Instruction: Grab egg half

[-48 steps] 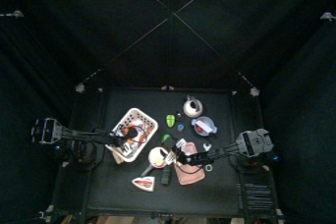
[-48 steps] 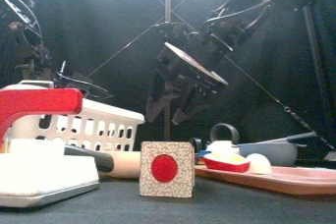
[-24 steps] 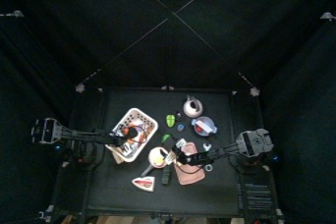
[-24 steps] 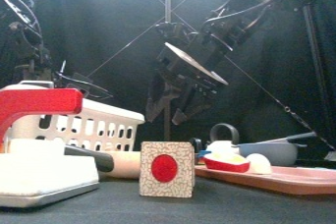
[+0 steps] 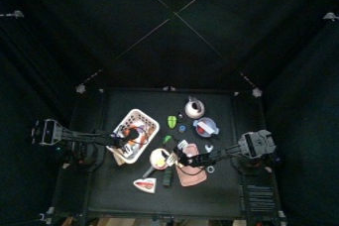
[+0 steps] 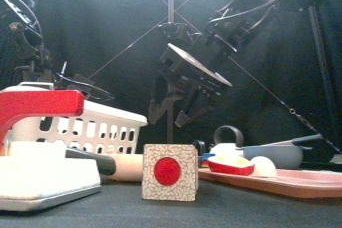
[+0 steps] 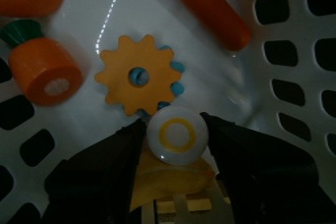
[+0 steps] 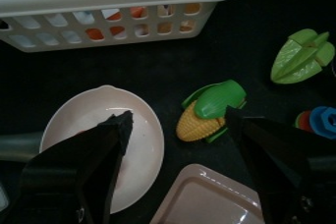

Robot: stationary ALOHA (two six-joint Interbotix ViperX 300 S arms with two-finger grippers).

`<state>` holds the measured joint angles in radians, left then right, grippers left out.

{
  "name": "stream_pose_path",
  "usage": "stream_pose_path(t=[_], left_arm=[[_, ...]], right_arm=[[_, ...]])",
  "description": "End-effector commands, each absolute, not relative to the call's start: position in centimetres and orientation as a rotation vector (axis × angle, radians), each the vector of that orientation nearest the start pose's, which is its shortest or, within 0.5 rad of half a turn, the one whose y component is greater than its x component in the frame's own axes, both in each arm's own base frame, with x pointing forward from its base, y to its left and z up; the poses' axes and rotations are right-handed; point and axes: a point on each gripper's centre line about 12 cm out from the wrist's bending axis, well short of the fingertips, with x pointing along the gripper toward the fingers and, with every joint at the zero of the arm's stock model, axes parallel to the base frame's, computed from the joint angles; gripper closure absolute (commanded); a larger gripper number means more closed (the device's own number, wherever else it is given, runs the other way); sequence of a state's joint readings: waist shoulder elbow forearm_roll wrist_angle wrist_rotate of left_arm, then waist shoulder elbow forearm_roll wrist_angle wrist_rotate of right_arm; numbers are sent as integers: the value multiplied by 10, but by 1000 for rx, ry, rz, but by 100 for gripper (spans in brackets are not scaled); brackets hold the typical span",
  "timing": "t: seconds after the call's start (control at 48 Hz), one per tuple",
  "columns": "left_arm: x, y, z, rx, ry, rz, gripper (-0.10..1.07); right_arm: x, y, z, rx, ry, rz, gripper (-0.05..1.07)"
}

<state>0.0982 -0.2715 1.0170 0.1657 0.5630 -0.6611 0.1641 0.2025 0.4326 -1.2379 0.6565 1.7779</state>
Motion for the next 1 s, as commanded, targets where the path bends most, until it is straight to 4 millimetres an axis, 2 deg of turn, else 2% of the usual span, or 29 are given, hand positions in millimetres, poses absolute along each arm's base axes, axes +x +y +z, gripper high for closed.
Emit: stream_pose_path(t=[0.0,0.146,0.333,0.646,0.979], left_arm=[[231,34,120,-449,1209,489,25],[230,34,119,-449,1213,492,33],[230,34,122,-447,1210,491,33],[222,33,155,-448,1121,479,33],[216,30,173,-453,1044,455,33]], right_arm=[[431,0,170,250,619,-646,-2],[431,0,170,250,619,-646,-2],[431,0,170,250,621,-647,-2],[431,3,174,251,611,-638,-2],[421,1,182,250,601,-637,-2]])
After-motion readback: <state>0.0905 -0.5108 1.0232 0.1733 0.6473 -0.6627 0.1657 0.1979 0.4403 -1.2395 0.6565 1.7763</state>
